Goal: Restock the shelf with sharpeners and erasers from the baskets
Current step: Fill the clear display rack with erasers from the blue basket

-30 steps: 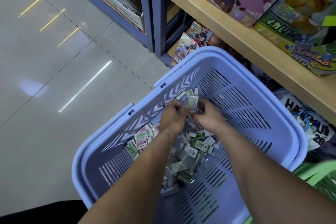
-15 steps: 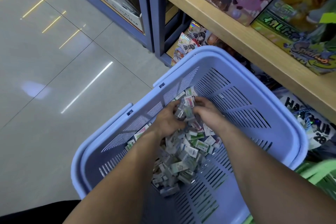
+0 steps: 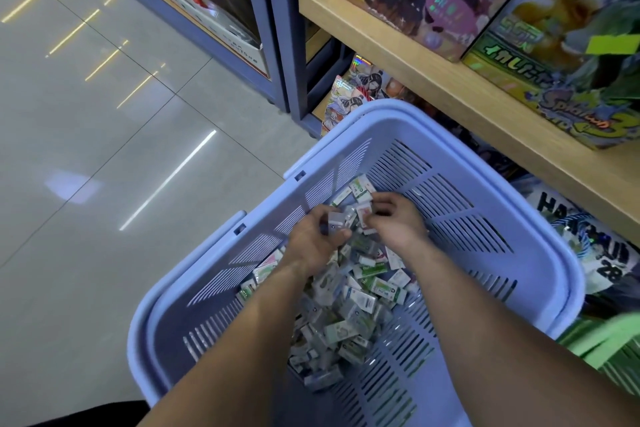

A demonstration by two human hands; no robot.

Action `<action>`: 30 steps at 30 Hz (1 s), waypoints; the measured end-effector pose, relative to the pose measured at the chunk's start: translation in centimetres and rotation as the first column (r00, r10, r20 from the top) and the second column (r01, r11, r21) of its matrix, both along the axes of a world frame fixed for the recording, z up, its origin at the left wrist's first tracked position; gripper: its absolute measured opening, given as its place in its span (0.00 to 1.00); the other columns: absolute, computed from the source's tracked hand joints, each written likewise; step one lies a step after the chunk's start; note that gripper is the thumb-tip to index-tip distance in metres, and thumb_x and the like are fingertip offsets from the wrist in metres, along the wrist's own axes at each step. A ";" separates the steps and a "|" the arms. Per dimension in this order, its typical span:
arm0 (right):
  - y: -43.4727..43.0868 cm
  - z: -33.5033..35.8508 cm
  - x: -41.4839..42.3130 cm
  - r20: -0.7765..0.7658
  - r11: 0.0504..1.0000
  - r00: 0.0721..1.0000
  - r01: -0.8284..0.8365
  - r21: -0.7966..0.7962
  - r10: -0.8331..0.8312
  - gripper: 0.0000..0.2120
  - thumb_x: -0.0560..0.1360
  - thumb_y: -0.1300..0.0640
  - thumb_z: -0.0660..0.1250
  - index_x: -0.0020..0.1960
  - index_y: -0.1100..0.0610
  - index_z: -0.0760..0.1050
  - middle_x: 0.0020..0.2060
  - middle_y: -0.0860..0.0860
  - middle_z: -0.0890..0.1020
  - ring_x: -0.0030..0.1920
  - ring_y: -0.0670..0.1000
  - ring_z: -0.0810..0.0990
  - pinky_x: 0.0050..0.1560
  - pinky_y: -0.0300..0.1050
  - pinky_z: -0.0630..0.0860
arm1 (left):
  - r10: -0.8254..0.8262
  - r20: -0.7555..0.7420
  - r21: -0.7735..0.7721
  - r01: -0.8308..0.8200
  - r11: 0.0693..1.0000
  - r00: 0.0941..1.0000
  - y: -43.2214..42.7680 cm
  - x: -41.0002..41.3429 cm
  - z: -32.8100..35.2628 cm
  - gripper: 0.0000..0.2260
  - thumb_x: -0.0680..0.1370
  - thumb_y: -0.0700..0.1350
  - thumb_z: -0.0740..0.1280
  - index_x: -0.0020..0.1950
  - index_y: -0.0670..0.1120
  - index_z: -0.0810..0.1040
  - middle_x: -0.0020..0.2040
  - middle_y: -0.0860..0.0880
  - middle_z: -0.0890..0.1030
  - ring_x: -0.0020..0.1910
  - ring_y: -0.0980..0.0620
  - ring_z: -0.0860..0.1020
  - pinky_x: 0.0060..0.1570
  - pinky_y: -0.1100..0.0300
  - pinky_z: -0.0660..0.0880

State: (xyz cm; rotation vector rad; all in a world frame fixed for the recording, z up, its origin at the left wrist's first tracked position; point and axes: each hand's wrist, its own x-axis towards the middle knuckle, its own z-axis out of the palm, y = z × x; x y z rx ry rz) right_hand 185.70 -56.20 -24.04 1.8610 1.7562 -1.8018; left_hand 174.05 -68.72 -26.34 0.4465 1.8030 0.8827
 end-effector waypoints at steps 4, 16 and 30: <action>-0.1 -0.2 -0.1 -0.003 1.000 1.000 0.013 0.012 -0.013 0.13 0.77 0.60 0.72 0.60 0.51 0.76 0.53 0.47 0.82 0.55 0.52 0.82 0.59 0.54 0.79 | 0.075 0.037 0.030 -0.076 0.997 0.996 0.1 0.8 0.1 0.07 0.78 0.52 0.73 0.52 0.55 0.77 0.47 0.52 0.83 0.43 0.52 0.80 0.43 0.54 0.77; 0.2 0.5 0.6 -0.080 0.989 0.991 0.098 -0.110 -0.107 0.18 0.76 0.73 0.67 0.57 0.52 0.79 0.53 0.50 0.84 0.50 0.44 0.82 0.41 0.35 0.75 | 0.093 -0.008 -0.012 -0.093 0.996 0.996 1.4 2.2 0.5 0.25 0.73 0.63 0.74 0.67 0.58 0.74 0.55 0.54 0.84 0.51 0.52 0.83 0.56 0.50 0.80; -0.5 0.1 1.3 0.099 0.993 0.990 -0.107 0.051 0.101 0.15 0.76 0.61 0.73 0.58 0.46 0.79 0.55 0.43 0.83 0.57 0.50 0.81 0.63 0.55 0.78 | -0.131 0.033 -0.080 0.133 0.988 0.991 1.9 1.6 1.5 0.16 0.80 0.58 0.68 0.59 0.51 0.68 0.51 0.48 0.80 0.47 0.49 0.79 0.39 0.55 0.72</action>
